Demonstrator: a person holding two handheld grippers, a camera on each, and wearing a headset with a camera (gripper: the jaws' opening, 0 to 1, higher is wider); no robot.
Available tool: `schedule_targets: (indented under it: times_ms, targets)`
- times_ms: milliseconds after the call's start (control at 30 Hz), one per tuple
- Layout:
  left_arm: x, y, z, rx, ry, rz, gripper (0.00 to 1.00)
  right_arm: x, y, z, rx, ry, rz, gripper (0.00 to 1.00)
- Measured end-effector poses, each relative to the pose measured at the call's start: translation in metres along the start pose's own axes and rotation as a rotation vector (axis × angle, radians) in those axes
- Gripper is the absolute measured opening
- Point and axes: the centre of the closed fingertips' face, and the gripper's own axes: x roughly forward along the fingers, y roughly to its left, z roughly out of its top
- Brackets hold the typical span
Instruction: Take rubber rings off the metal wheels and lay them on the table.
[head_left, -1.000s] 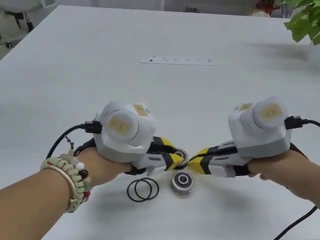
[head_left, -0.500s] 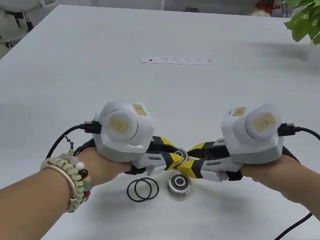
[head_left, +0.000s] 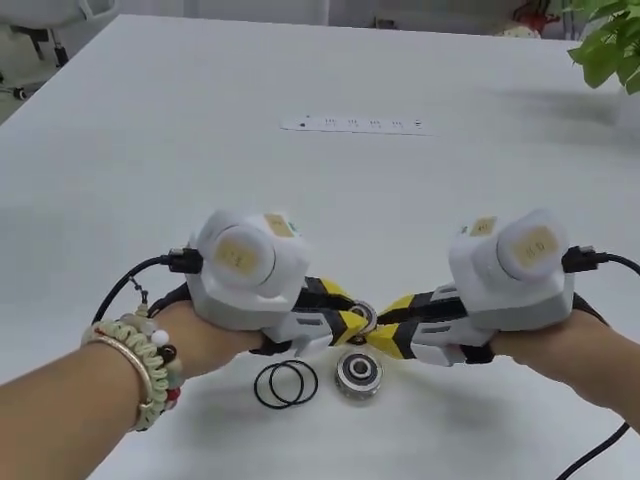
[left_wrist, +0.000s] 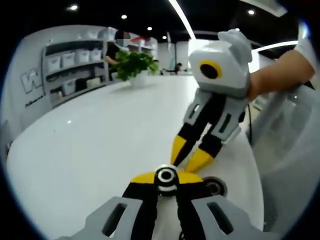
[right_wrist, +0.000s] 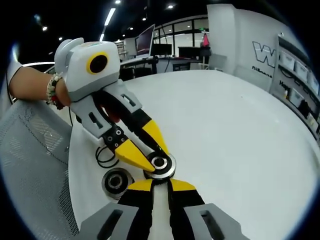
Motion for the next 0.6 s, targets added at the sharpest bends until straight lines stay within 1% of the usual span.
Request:
schedule_targets:
  times_ms: [67,167,300,433,533,600]
  targets:
    - [0.0000,0.0000,0.0000,-0.003,0.000,0.001,0.14,-0.0002,0.0003,0.0004,0.007,-0.002,0.002,0.06]
    - [0.0000,0.0000,-0.0001,-0.003,0.000,0.002,0.14,-0.0004,0.0007,0.0004,-0.025,0.004,-0.006,0.05]
    - [0.0000,0.0002,-0.0004,-0.004,0.000,0.003,0.14,-0.0014,-0.0011,0.0002,-0.030,0.009,-0.015,0.02]
    - [-0.0005,0.0003,-0.0007,-0.004,0.001,0.004,0.14,-0.0026,-0.0053,0.0011,-0.031,0.011,-0.036,0.00]
    - [-0.0008,0.0001,-0.0009,-0.002,0.003,0.004,0.14,-0.0032,-0.0074,0.0007,0.006,0.014,-0.048,0.00]
    - [-0.0008,0.0001,-0.0010,-0.001,0.003,0.004,0.14,-0.0039,-0.0086,0.0006,0.114,0.008,-0.054,0.00]
